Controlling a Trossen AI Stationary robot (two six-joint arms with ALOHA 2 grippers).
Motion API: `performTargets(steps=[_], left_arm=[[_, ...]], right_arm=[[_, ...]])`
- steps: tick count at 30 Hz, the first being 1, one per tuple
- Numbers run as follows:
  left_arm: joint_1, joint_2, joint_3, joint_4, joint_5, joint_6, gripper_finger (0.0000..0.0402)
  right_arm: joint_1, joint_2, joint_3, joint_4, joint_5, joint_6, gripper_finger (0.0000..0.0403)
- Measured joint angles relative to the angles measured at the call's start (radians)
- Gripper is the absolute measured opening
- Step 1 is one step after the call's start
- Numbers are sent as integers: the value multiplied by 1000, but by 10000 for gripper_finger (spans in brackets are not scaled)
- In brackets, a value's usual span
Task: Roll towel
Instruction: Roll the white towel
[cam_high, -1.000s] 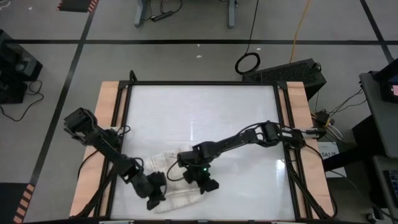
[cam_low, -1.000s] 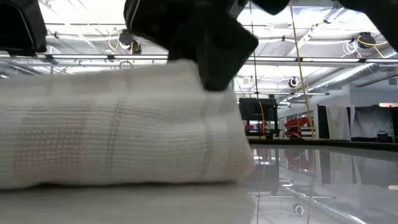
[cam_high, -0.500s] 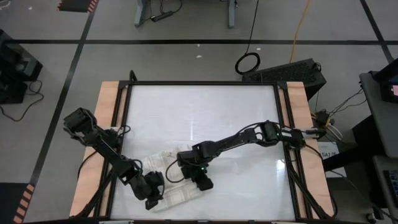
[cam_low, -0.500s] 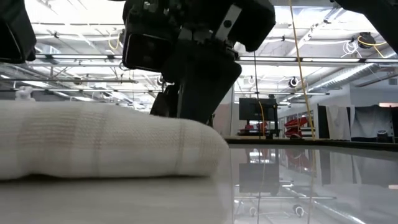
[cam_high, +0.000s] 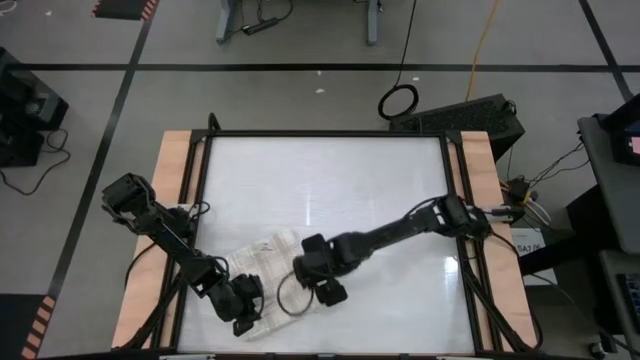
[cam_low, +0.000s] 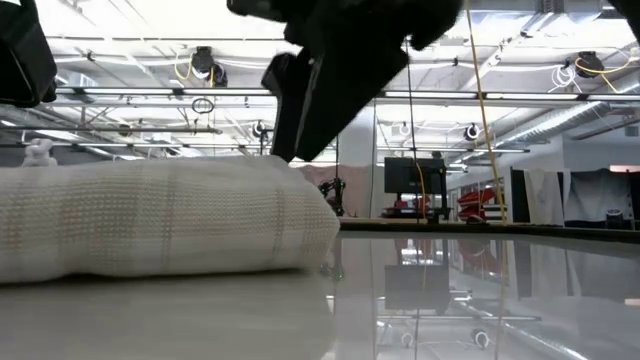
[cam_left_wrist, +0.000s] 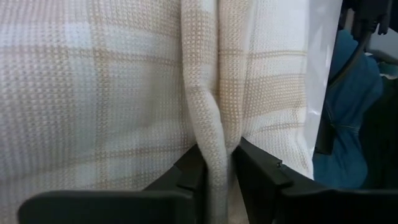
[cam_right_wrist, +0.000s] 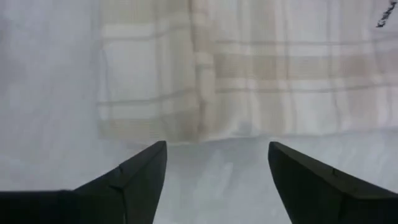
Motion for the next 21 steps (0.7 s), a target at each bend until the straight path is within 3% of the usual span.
performTargets(steps=[8, 17, 21], left_arm=[[0, 0, 0, -4, -3, 6, 91], [0, 0, 0, -6, -15, 9, 92], [0, 1, 0, 0, -10, 0, 118]], right_arm=[[144, -2, 0, 16, 217, 80, 268], [249, 22, 2, 232, 311, 122, 267], [276, 58, 0, 253, 389, 105, 267]])
